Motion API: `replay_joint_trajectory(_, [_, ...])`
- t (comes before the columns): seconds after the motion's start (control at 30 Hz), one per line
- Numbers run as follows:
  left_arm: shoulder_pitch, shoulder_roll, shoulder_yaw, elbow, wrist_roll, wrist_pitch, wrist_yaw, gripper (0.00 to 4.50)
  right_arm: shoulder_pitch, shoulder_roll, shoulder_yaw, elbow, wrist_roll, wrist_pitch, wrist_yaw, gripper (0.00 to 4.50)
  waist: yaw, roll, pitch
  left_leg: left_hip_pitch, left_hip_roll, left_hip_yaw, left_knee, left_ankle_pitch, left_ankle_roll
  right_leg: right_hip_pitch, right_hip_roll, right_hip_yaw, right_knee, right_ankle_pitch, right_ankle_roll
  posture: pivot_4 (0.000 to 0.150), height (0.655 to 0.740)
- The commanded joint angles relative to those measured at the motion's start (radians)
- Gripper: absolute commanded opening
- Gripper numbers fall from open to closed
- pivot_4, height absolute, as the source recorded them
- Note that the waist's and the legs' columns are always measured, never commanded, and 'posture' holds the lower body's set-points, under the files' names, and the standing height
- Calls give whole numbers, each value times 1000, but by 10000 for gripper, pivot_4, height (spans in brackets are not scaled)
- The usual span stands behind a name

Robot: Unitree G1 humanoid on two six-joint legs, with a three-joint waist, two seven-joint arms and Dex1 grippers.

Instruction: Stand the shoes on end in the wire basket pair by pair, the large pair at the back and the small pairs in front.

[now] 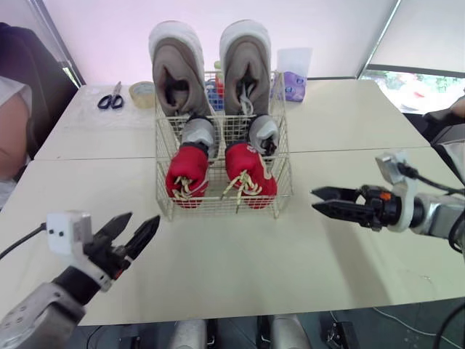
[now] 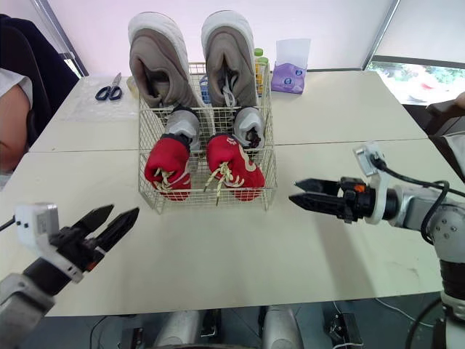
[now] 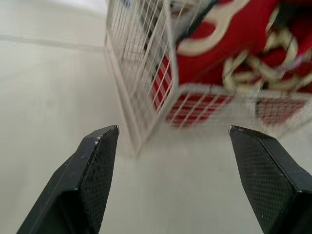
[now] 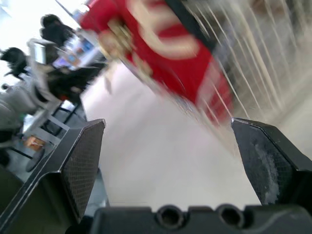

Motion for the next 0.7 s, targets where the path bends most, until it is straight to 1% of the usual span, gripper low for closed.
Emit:
replay_joint_trajectory(0.03, [65, 30, 7, 45, 83, 2, -99, 37007, 74, -10, 26, -66, -68, -68, 21, 45000, 0, 0, 0, 0, 0, 0, 0, 0, 0, 0, 0, 0, 0, 0, 0, 1500, 7400])
replay_joint_trajectory(0.13, [89, 30, -41, 81, 182, -16, -168, 37007, 120, 4, 57, -117, -104, -100, 9, 45000, -1, 0, 0, 0, 0, 0, 0, -2, -3, -1, 0, 0, 0, 0, 0, 1500, 7400])
replay_joint_trajectory(0.2, [95, 29, -75, 87, 239, -27, -209, 37007, 129, 30, 55, -142, -87, -94, -17, 45000, -1, 0, 0, 0, 0, 0, 0, -2, -4, -2, 0, 0, 0, 0, 0, 1500, 7400])
replay_joint_trajectory(0.43, [71, -1, -122, 122, 273, -25, -284, 37007, 135, 51, 61, -161, -88, -101, -33, 45000, 0, 0, 0, -1, 1, 0, -1, -2, -4, -5, -2, 0, -2, 0, 0, 1500, 7400])
replay_joint_trajectory(0.7, [51, -55, -132, 131, 281, -29, -296, 37007, 144, 59, 94, -156, -92, -116, -11, 45000, 0, 0, 0, -1, 1, 0, -1, -2, -4, -4, -3, 0, -2, 0, 0, 1500, 7400])
